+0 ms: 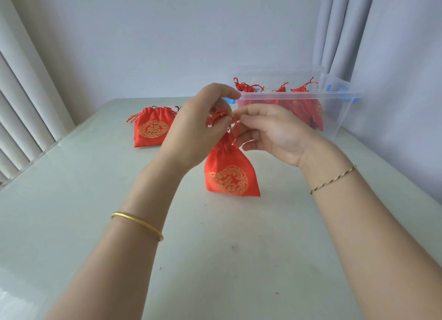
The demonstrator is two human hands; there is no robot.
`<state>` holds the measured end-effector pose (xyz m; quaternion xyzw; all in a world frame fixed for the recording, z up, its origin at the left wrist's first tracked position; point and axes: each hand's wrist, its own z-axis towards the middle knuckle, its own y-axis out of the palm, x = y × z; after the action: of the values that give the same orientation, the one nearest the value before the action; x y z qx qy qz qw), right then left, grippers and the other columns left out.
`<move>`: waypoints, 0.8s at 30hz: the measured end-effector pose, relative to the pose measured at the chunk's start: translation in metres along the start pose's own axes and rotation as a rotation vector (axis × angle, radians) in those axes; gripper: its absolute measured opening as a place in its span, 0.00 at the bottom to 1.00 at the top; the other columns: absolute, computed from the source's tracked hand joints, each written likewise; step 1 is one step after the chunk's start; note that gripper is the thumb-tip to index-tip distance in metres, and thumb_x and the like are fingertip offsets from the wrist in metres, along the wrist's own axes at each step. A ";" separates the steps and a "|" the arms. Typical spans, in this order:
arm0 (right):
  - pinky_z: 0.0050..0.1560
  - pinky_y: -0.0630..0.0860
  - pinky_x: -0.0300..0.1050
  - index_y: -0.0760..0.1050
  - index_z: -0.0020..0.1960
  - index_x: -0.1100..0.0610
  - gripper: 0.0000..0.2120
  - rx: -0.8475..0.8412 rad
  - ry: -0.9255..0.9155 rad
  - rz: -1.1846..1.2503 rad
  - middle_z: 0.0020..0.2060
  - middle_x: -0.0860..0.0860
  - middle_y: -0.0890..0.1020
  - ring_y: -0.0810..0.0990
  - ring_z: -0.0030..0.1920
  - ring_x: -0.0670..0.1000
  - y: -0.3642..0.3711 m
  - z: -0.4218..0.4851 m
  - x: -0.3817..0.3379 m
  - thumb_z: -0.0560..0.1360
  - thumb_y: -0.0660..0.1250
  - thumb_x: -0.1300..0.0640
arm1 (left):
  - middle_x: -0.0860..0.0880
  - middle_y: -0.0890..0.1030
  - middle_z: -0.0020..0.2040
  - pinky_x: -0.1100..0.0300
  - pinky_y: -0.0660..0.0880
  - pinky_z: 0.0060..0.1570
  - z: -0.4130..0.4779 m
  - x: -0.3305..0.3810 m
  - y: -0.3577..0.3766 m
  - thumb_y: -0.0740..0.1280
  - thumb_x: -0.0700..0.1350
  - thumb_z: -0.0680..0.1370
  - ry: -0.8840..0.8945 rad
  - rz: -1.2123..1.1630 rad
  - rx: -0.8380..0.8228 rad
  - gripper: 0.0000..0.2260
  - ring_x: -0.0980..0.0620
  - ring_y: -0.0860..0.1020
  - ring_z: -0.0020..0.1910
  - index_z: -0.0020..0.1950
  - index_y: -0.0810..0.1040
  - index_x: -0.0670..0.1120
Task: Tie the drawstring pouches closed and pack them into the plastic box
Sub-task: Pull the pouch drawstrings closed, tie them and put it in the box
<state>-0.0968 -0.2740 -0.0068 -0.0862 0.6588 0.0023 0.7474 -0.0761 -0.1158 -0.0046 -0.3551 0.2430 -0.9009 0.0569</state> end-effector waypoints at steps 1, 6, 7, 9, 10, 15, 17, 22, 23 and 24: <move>0.38 0.72 0.42 0.76 0.46 0.57 0.12 -0.015 0.007 0.012 0.33 0.51 0.80 0.79 0.32 0.49 -0.001 0.000 0.001 0.80 0.55 0.63 | 0.51 0.78 0.42 0.65 0.73 0.43 0.000 -0.001 0.002 0.64 0.34 0.74 0.040 0.043 0.023 0.16 0.56 0.75 0.40 0.56 0.74 0.51; 0.37 0.71 0.40 0.75 0.46 0.58 0.09 -0.111 0.018 0.091 0.37 0.52 0.76 0.75 0.34 0.47 0.003 0.001 0.006 0.79 0.57 0.62 | 0.52 0.80 0.42 0.53 0.75 0.48 -0.002 -0.004 0.007 0.64 0.34 0.73 0.121 0.076 0.124 0.17 0.51 0.76 0.43 0.59 0.74 0.49; 0.37 0.71 0.40 0.75 0.46 0.58 0.09 -0.127 0.021 0.125 0.38 0.52 0.76 0.75 0.34 0.47 0.003 0.001 0.006 0.79 0.57 0.61 | 0.53 0.80 0.42 0.54 0.75 0.48 -0.002 -0.005 0.007 0.65 0.34 0.72 0.115 0.062 0.137 0.18 0.52 0.76 0.43 0.59 0.74 0.51; 0.38 0.72 0.41 0.75 0.46 0.58 0.10 -0.131 0.026 0.173 0.37 0.51 0.76 0.75 0.34 0.47 0.003 0.002 0.007 0.80 0.56 0.60 | 0.55 0.81 0.41 0.58 0.75 0.47 -0.001 -0.006 0.007 0.65 0.34 0.72 0.106 0.027 0.163 0.21 0.53 0.77 0.42 0.60 0.72 0.54; 0.38 0.72 0.41 0.75 0.45 0.57 0.11 -0.120 0.026 0.193 0.36 0.51 0.76 0.75 0.34 0.47 0.003 0.002 0.008 0.80 0.55 0.59 | 0.55 0.81 0.40 0.61 0.74 0.47 -0.001 -0.006 0.007 0.66 0.34 0.72 0.102 0.012 0.177 0.22 0.54 0.78 0.41 0.60 0.71 0.55; 0.36 0.73 0.41 0.74 0.42 0.58 0.12 -0.085 0.021 0.280 0.36 0.52 0.76 0.76 0.34 0.48 0.003 0.002 0.006 0.80 0.54 0.59 | 0.54 0.81 0.40 0.65 0.74 0.47 0.001 -0.009 0.005 0.67 0.35 0.74 0.054 -0.070 0.207 0.20 0.52 0.80 0.43 0.58 0.73 0.56; 0.37 0.74 0.41 0.75 0.47 0.57 0.11 -0.118 0.019 0.294 0.38 0.51 0.78 0.78 0.35 0.48 0.004 0.002 0.006 0.80 0.55 0.58 | 0.54 0.81 0.40 0.64 0.74 0.47 0.001 -0.009 0.005 0.67 0.34 0.73 0.060 -0.088 0.201 0.20 0.52 0.80 0.43 0.58 0.73 0.56; 0.39 0.74 0.42 0.76 0.47 0.56 0.12 -0.119 0.024 0.266 0.39 0.50 0.80 0.79 0.38 0.49 0.007 0.002 0.006 0.79 0.57 0.52 | 0.51 0.82 0.39 0.66 0.72 0.45 0.000 -0.009 0.007 0.66 0.34 0.73 0.052 -0.100 0.209 0.19 0.51 0.79 0.41 0.58 0.74 0.55; 0.39 0.74 0.41 0.77 0.46 0.56 0.13 -0.105 0.008 0.237 0.39 0.49 0.80 0.79 0.38 0.48 0.007 0.001 0.006 0.79 0.57 0.51 | 0.51 0.82 0.39 0.65 0.73 0.46 -0.001 -0.009 0.007 0.67 0.34 0.73 0.043 -0.106 0.210 0.19 0.51 0.80 0.41 0.58 0.75 0.55; 0.39 0.74 0.41 0.77 0.45 0.56 0.12 -0.088 -0.018 0.201 0.38 0.49 0.81 0.79 0.37 0.48 0.006 0.001 0.006 0.79 0.58 0.52 | 0.51 0.82 0.39 0.64 0.73 0.46 -0.001 -0.009 0.007 0.67 0.34 0.73 0.032 -0.109 0.209 0.18 0.52 0.80 0.41 0.57 0.75 0.54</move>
<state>-0.0960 -0.2682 -0.0138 -0.0523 0.6568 0.1070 0.7446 -0.0709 -0.1186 -0.0138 -0.3454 0.1289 -0.9287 0.0404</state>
